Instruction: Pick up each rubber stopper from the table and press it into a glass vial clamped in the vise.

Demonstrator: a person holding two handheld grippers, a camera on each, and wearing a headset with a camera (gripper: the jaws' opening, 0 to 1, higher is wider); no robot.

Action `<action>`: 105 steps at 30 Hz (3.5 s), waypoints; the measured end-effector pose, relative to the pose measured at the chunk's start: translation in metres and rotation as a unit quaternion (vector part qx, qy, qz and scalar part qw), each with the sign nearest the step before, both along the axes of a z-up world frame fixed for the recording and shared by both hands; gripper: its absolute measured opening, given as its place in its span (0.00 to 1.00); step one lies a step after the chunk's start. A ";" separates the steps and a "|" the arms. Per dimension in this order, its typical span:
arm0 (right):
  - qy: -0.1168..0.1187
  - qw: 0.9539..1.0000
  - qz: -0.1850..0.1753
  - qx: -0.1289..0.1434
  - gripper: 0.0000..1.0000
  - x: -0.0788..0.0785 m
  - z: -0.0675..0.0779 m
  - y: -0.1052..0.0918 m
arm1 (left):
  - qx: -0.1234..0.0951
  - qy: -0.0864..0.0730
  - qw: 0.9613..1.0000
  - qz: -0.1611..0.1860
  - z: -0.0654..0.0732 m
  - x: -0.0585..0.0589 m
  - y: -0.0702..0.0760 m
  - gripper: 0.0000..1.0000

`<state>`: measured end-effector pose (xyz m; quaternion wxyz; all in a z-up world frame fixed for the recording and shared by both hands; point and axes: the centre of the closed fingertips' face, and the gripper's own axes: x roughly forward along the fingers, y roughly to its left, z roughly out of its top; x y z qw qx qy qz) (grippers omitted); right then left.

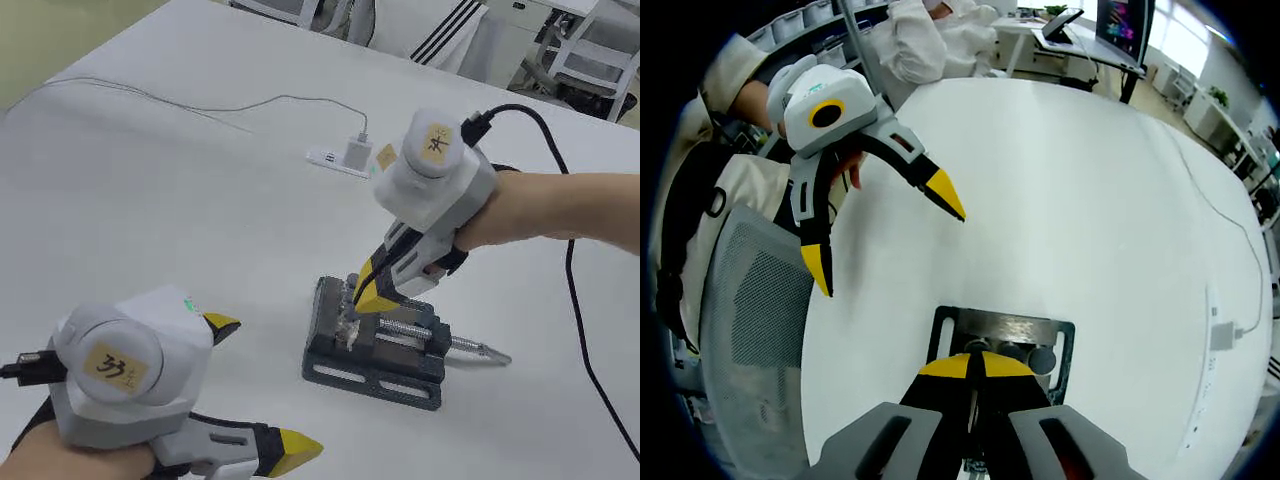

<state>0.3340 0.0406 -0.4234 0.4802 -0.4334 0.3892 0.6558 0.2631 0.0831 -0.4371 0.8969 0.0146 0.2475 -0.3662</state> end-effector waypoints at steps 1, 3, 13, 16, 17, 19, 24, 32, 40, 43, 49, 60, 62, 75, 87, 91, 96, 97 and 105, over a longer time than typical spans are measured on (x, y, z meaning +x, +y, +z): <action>-0.003 1.000 0.005 -0.003 0.00 0.000 -0.002 0.000 | 0.000 0.000 1.000 0.000 0.000 0.000 0.000 0.85; -0.007 1.000 0.008 -0.008 0.00 0.000 -0.005 -0.001 | -0.001 0.001 1.000 0.002 -0.001 0.001 0.001 0.85; -0.021 0.999 -0.001 -0.031 0.00 0.000 -0.005 0.000 | 0.000 0.002 1.000 -0.001 -0.001 0.003 0.000 0.84; -0.025 0.999 -0.007 -0.044 0.00 0.000 -0.005 0.001 | -0.002 -0.001 1.000 -0.003 0.002 0.005 -0.002 0.84; -0.024 0.999 -0.010 -0.046 0.00 0.000 -0.006 0.001 | -0.002 -0.001 1.000 -0.004 0.002 0.005 -0.002 0.84; -0.021 0.998 -0.012 -0.050 0.00 0.001 -0.006 0.000 | -0.003 -0.002 1.000 -0.005 0.002 0.006 -0.003 0.84; -0.010 0.998 -0.013 -0.061 0.00 0.001 -0.007 0.000 | -0.005 0.000 1.000 -0.005 0.001 0.006 -0.004 0.84; -0.011 0.997 -0.019 -0.070 0.00 0.001 -0.008 0.002 | -0.008 0.003 1.000 0.000 0.000 0.008 -0.002 0.84; -0.012 0.996 -0.013 -0.089 0.00 0.001 -0.008 0.002 | -0.008 0.006 1.000 0.003 -0.001 0.008 0.000 0.84; -0.002 0.996 -0.018 -0.086 0.00 0.003 -0.008 0.000 | -0.006 0.008 1.000 0.005 -0.002 0.008 0.001 0.84; 0.009 0.997 -0.029 -0.070 0.00 0.003 -0.009 -0.001 | -0.005 0.009 1.000 0.000 -0.003 0.008 -0.004 0.84; -0.006 0.996 -0.030 -0.087 0.00 -0.001 -0.008 -0.002 | -0.008 0.000 1.000 0.000 0.003 0.013 -0.007 0.84; -0.016 0.996 -0.028 -0.089 0.00 -0.003 -0.008 -0.001 | -0.009 -0.003 1.000 0.002 0.005 0.014 -0.007 0.84; -0.049 0.995 -0.038 -0.075 0.00 0.002 -0.008 -0.001 | -0.006 -0.014 1.000 -0.011 0.016 0.016 -0.016 0.84; -0.081 0.996 -0.022 -0.025 0.00 -0.001 -0.007 -0.001 | 0.005 -0.030 0.999 -0.016 0.027 0.019 -0.015 0.84; -0.074 0.997 -0.030 -0.017 0.00 -0.001 -0.007 0.001 | 0.005 -0.027 0.999 -0.016 0.024 0.016 -0.016 0.84; -0.073 0.997 -0.030 -0.005 0.00 -0.001 -0.007 0.001 | 0.006 -0.026 0.999 -0.018 0.024 0.013 -0.016 0.84; -0.075 0.997 -0.028 -0.001 0.00 -0.002 -0.007 0.001 | 0.007 -0.025 0.999 -0.018 0.024 0.013 -0.015 0.84; -0.097 0.992 -0.076 0.041 0.27 0.008 0.000 -0.004 | 0.013 -0.025 0.999 -0.020 0.025 0.011 -0.012 0.84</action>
